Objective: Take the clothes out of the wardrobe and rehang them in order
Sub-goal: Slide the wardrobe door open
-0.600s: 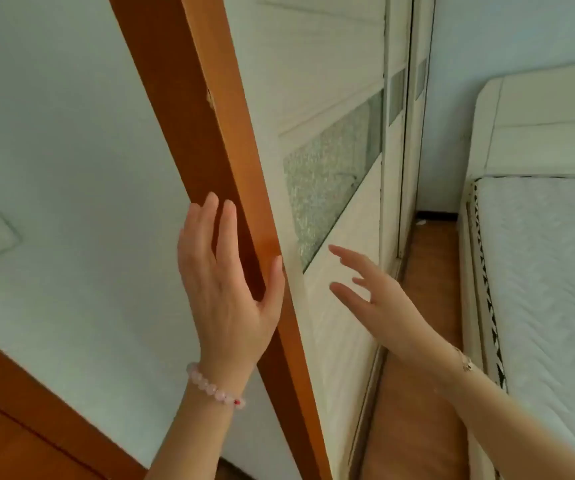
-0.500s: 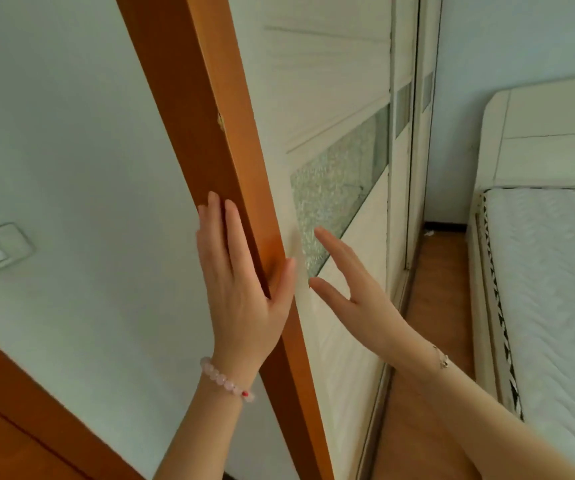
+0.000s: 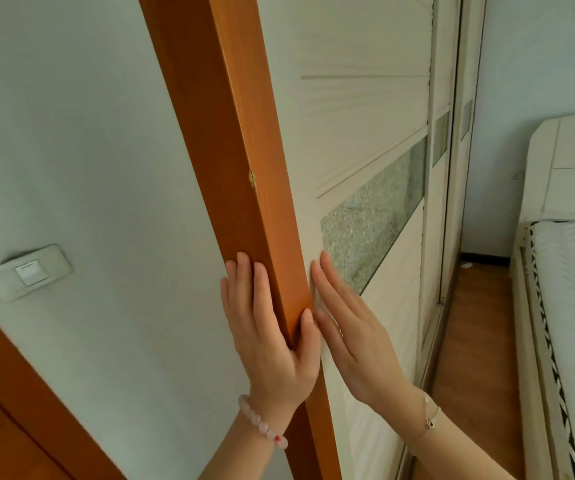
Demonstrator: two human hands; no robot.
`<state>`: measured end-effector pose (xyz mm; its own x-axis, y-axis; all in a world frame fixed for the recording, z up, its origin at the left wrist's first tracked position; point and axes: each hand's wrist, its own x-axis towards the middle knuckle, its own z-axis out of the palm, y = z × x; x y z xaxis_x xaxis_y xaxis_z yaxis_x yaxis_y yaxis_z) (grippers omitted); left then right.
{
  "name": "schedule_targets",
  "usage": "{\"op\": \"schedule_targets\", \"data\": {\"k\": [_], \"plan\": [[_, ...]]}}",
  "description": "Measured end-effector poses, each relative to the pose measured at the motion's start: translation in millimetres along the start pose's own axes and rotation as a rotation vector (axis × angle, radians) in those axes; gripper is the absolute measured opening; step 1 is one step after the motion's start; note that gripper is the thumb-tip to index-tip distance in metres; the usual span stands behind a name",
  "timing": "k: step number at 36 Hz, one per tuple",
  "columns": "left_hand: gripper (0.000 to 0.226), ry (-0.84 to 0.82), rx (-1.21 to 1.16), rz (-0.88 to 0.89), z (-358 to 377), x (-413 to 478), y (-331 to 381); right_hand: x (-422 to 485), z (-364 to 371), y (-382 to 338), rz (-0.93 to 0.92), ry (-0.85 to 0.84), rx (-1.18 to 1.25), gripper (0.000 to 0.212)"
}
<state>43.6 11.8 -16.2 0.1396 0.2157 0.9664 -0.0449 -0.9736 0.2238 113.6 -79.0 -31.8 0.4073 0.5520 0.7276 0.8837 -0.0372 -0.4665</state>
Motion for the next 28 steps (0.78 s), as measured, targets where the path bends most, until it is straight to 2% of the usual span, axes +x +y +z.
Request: {"op": "schedule_targets", "data": {"k": [2,5,11,15,22,28], "plan": [[0.068,-0.003,0.000,-0.034,-1,0,2,0,2,2,-0.011,0.028,-0.088,0.052],[0.066,-0.012,-0.008,-0.066,-2,-1,6,1,5,3,-0.006,0.043,-0.088,0.053],[0.083,-0.011,-0.002,-0.067,-2,1,14,4,3,8,-0.008,0.043,-0.089,0.053],[0.089,-0.012,0.046,-0.079,-4,2,17,8,6,16,-0.030,0.083,-0.088,0.061],[0.093,-0.014,0.158,-0.130,-2,3,25,19,16,43,-0.088,0.254,0.028,0.064],[0.092,0.010,0.303,-0.259,3,2,31,34,10,75,-0.162,0.293,0.101,0.063]]}}
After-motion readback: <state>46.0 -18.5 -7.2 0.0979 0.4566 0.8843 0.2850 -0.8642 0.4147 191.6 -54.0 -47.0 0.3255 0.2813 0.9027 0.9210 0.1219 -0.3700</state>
